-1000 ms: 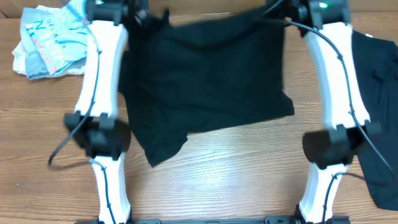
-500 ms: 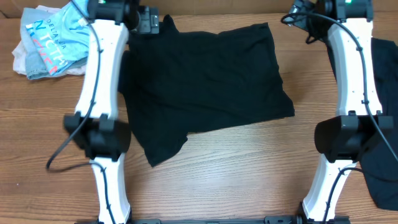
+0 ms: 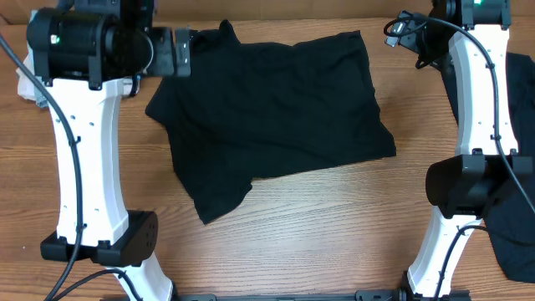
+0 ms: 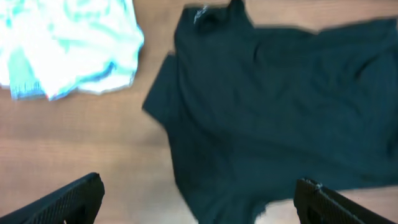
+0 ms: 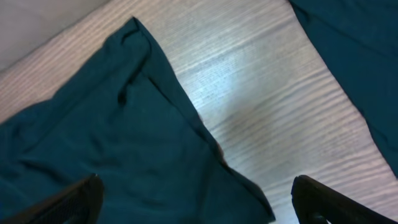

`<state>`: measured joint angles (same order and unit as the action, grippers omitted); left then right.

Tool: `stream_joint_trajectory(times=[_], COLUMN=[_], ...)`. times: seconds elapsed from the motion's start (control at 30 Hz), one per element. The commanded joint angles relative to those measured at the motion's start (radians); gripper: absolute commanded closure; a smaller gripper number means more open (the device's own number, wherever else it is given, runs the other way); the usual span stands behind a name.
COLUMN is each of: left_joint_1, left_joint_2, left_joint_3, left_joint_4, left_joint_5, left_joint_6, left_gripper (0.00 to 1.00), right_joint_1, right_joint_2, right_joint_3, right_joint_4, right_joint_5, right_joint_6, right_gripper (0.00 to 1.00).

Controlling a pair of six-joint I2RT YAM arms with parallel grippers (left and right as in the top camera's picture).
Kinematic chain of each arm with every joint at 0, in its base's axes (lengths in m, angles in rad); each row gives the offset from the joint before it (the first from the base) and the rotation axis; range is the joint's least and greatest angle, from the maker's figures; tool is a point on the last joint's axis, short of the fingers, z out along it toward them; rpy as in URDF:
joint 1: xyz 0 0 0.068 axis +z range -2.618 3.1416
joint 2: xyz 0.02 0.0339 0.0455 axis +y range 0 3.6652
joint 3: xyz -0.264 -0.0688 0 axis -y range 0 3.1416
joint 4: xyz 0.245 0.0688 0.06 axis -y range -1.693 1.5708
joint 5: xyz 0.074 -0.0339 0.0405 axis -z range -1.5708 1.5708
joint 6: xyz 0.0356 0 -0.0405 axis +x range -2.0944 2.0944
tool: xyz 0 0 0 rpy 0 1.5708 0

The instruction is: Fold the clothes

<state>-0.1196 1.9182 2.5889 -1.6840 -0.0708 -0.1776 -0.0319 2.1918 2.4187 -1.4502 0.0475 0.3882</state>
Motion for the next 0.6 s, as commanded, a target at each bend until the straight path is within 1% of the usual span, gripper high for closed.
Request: stream_joint_trajectory(times=[0.0, 0.03, 0.2, 0.27, 0.47, 0.57], left_joint_1=[0.003, 0.003, 0.003, 0.003, 0.003, 0.001], left_joint_2=[-0.049, -0.055, -0.098, -0.133, -0.274, -0.344], left_joint_3=[-0.017, -0.020, -0.043, -0.082, -0.300, -0.444], left_joint_4=[-0.005, -0.005, -0.006, -0.006, -0.006, -0.005], left_joint_5=[0.046, 0.045, 0.045, 0.045, 0.045, 0.046], left_joint_6=[-0.056, -0.073, -0.067, -0.066, -0.100, -0.111], left_gripper=[0.00, 0.00, 0.00, 0.00, 0.00, 0.00], right_joint_1=[-0.003, -0.003, -0.003, -0.003, -0.003, -0.003], right_joint_2=[-0.098, -0.113, -0.193, -0.226, -0.286, -0.291], right_joint_3=[0.018, 0.018, 0.018, 0.018, 0.018, -0.001], right_joint_4=[-0.017, -0.027, -0.092, -0.127, -0.244, -0.244], right_joint_5=[-0.008, -0.008, 0.003, 0.004, 0.068, 0.052], right_joint_6=[0.009, 0.009, 0.008, 0.008, 0.009, 0.005], right_gripper=[0.00, 0.00, 0.00, 0.00, 0.00, 0.00])
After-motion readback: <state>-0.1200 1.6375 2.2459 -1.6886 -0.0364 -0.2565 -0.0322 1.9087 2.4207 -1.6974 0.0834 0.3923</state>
